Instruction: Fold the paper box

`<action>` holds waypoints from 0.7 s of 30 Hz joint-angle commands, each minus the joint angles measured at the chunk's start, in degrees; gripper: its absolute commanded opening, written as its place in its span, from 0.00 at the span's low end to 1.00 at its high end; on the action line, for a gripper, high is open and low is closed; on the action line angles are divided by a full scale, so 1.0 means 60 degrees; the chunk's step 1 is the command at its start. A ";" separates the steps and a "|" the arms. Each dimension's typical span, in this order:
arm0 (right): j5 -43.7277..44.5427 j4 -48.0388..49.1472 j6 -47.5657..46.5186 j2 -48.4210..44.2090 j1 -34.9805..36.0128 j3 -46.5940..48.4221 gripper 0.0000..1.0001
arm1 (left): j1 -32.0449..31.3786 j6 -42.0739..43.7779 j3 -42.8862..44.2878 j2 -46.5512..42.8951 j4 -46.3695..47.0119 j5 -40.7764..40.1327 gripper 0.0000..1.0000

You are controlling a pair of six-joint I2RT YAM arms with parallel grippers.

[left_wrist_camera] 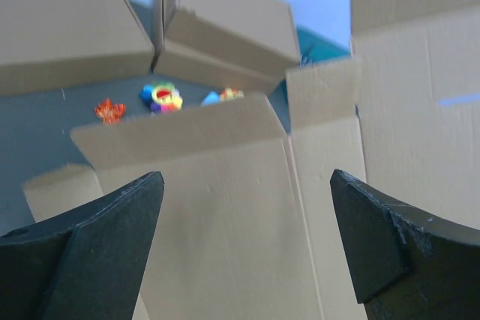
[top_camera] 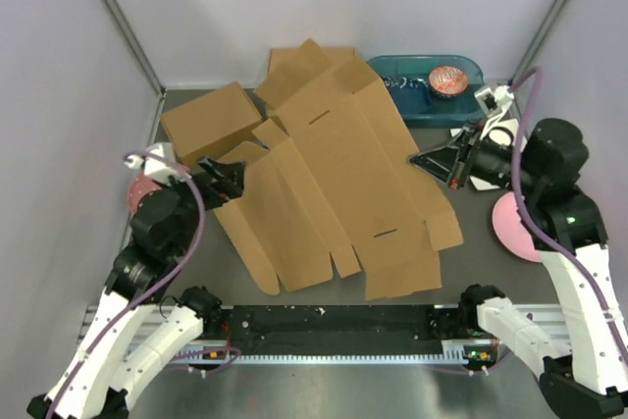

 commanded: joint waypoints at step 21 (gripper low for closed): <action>0.1053 -0.1381 -0.0302 0.6480 -0.0984 0.2753 0.25 | -0.0008 0.0070 0.0405 -0.1361 -0.0030 -0.1397 0.99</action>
